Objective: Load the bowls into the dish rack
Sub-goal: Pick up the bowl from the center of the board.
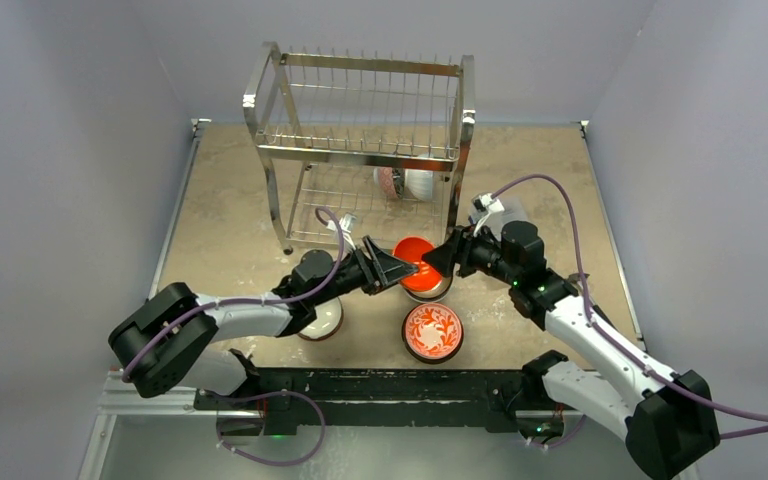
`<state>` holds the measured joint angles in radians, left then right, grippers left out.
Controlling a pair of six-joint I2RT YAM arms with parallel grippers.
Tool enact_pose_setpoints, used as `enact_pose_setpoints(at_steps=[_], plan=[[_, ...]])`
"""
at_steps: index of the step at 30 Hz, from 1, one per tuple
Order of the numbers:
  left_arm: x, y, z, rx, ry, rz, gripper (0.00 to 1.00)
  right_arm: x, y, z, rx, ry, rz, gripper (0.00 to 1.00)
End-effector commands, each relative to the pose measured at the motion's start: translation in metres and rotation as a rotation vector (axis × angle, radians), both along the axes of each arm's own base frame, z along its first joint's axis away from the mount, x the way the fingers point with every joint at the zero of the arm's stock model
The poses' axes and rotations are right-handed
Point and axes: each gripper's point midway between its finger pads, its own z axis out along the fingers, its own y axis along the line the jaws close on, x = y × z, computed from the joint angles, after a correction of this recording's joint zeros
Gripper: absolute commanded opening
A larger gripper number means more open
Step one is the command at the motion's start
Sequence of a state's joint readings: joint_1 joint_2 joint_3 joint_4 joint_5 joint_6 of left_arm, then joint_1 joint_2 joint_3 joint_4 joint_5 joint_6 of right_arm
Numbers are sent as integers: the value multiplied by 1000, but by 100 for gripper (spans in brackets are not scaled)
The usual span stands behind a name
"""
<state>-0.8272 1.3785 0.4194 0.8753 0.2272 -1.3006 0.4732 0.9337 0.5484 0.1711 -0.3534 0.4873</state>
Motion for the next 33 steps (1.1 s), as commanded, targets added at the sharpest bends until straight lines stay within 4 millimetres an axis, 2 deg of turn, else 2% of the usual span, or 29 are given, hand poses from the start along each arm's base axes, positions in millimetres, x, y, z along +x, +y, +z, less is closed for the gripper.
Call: enact_pose_setpoints(at_steps=[1, 11, 17, 23, 27, 33], plan=[[3, 1, 21, -82, -46, 22, 0, -1, 3, 7, 15, -27, 19, 60], [15, 20, 10, -40, -61, 64, 0, -2, -2, 7, -4, -28, -4, 79], [30, 40, 7, 5, -113, 88, 0, -2, -5, 8, -12, -37, -18, 85], [53, 62, 9, 51, -169, 153, 0, -3, -9, 10, -16, -48, -33, 90], [69, 70, 8, 133, -233, 209, 0, -4, -12, 12, -16, -58, -43, 95], [98, 82, 13, 273, -338, 309, 0, -6, -15, 12, -22, -61, -51, 96]])
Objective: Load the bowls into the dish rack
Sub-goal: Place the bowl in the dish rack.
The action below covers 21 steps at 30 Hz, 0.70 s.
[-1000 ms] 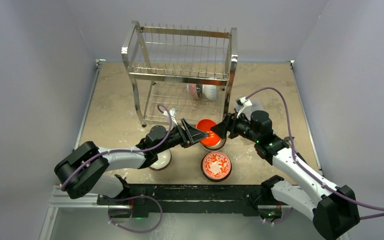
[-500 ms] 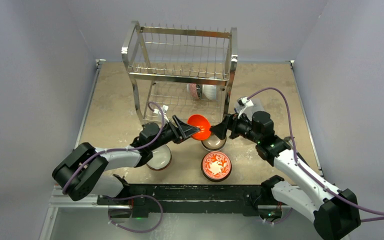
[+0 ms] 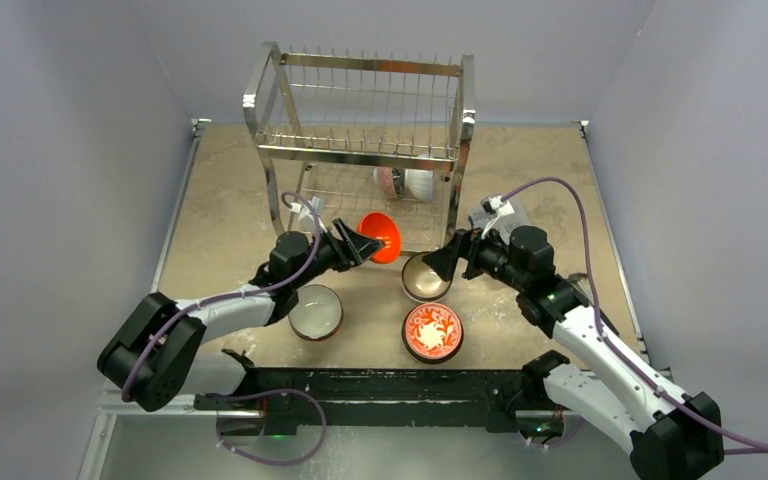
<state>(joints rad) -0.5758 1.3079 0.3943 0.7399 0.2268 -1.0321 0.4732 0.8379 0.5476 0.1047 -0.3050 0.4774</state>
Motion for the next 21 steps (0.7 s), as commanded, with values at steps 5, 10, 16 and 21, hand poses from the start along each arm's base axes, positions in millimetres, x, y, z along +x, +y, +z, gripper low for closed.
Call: enact_pose_setpoints(at_steps=[5, 10, 16, 21], plan=[[56, 13, 45, 179, -242, 148, 0, -1, -3, 0, -18, -21, -8, 96], [83, 20, 43, 230, -237, 228, 0, -2, -5, 0, -20, -18, -14, 96], [113, 31, 34, 299, -232, 322, 0, -1, -8, -1, -34, -17, -29, 96], [131, 41, 24, 334, -231, 375, 0, 0, -9, -1, -41, -17, -36, 97]])
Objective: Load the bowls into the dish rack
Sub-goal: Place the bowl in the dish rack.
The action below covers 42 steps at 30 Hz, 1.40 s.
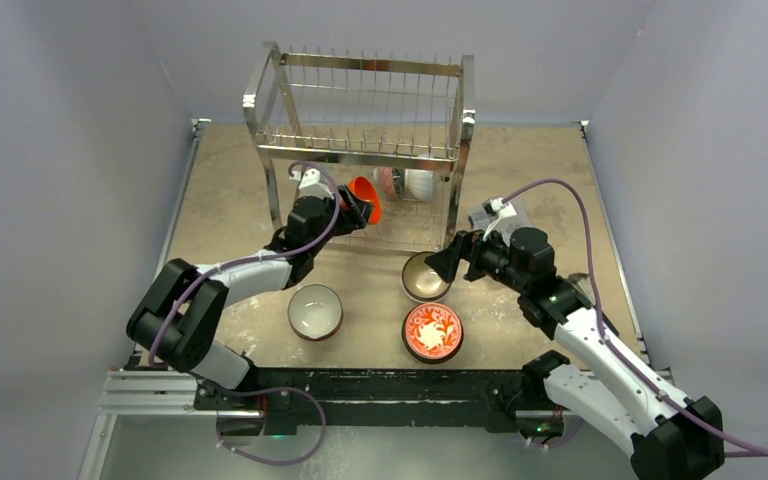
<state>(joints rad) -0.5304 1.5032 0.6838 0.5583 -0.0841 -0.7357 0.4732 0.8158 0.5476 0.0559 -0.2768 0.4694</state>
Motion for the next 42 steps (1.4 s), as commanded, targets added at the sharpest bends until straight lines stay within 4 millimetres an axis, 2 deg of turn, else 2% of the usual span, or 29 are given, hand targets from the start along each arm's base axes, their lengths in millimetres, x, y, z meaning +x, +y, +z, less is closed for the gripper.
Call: enact_pose_setpoints(at_steps=[1, 6, 17, 27, 35, 42], plan=[[31, 12, 27, 16, -117, 85, 0, 3, -3, 3, -20, -31, -12, 97], [49, 23, 18, 94, -135, 136, 0, 4, -4, 3, -28, -33, -18, 97], [84, 37, 12, 254, -201, 209, 0, 5, -5, -2, -37, -26, -26, 97], [118, 28, 3, 412, -245, 176, 0, 6, -7, -4, -43, -19, -38, 97], [132, 18, -4, 510, -275, 115, 0, 6, -10, -6, -53, -15, -52, 97], [134, 5, -15, 548, -288, 20, 0, 8, -10, -7, -59, -15, -53, 97]])
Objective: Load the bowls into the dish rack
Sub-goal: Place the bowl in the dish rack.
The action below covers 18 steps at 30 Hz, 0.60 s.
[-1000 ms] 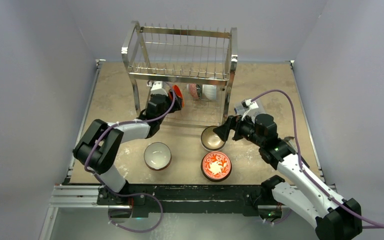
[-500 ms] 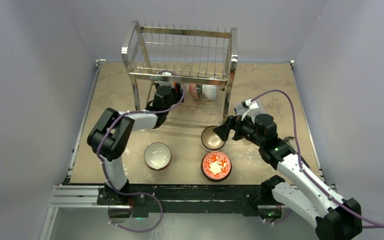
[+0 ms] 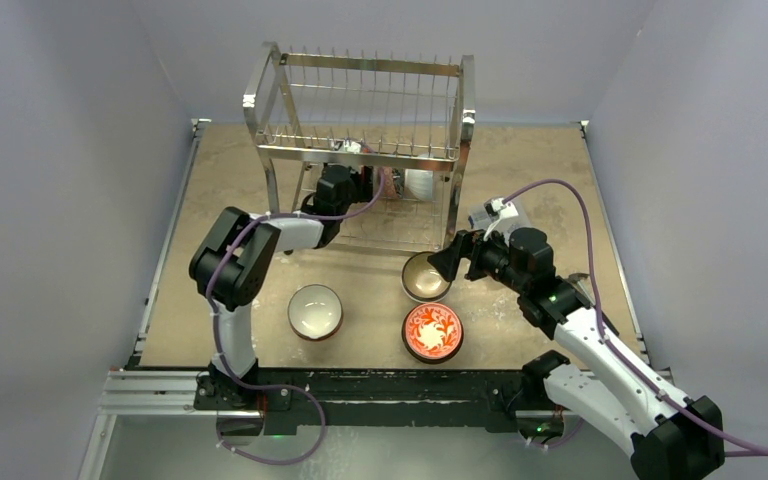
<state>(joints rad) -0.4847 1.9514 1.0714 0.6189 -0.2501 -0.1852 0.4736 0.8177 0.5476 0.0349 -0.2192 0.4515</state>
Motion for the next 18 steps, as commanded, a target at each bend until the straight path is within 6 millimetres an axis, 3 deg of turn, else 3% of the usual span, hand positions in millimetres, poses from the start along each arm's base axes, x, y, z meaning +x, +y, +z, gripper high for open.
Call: enact_pose_setpoints(at_steps=[1, 4, 5, 9, 11, 12, 14, 18], plan=[[12, -12, 22, 20, -75, -73, 0, 2, -1, -1, -19, -14, -5, 97], [13, -14, 20, 24, -60, -84, 0, 2, -1, 0, -19, -14, -2, 97], [12, -14, 21, 23, -57, -84, 8, 2, -1, -1, -19, -12, -2, 97], [11, -14, 25, 11, -51, -76, 43, 1, -1, -1, -19, -13, -1, 97], [12, -5, 29, -9, -34, -9, 71, 1, -1, 0, -18, -14, 1, 97], [11, 0, 31, -22, -22, 27, 80, 1, -1, -1, -18, -13, 0, 97], [9, 11, 37, -33, -19, 89, 90, 0, -1, 0, -15, -14, 1, 97], [-1, 21, 50, -56, -10, 131, 94, -1, 0, 1, -10, -16, 6, 97]])
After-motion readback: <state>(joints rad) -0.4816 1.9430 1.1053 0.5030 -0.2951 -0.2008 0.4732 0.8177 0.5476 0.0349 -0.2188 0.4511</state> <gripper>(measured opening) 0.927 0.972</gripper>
